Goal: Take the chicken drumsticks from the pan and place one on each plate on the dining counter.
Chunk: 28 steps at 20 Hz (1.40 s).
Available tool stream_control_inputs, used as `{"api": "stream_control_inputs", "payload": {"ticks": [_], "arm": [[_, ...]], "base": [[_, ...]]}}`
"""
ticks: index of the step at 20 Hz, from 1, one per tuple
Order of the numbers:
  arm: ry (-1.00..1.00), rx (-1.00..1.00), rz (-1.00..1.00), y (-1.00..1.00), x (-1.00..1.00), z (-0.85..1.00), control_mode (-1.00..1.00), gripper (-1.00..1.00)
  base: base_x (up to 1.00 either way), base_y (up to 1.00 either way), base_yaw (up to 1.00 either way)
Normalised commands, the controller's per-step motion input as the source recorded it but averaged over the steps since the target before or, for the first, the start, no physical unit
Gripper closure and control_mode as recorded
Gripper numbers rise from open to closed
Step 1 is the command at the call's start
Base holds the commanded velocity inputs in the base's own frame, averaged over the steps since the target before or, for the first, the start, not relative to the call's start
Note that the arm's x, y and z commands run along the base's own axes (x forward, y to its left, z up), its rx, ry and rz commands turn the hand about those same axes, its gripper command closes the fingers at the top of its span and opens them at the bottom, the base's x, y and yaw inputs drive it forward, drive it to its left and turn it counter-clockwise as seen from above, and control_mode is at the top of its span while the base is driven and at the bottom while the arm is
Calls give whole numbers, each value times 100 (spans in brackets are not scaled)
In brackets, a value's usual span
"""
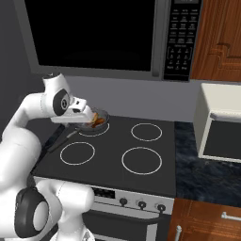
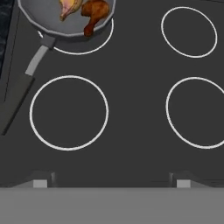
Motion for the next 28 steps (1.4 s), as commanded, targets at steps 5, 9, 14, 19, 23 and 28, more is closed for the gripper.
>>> {"api": "stream_control_inputs", "payload": {"ticks": [5,9,14,19,23,28], "arm": [[9,0,-1,3,47,-19,-100,-100],[0,0,-3,7,46,-23,-100,-100],[-3,0,-5,3,35,-26,-100,-100],[-5,0,-10,0,31,-24,-100,-100],[1,0,-13,1,48,-14,-100,-100],[2,0,-12,0,39,-19,-100,-100]], "base": [[0,0,0],[0,0,0],[0,0,0],[0,0,0],[0,0,0],[0,0,0]]}}
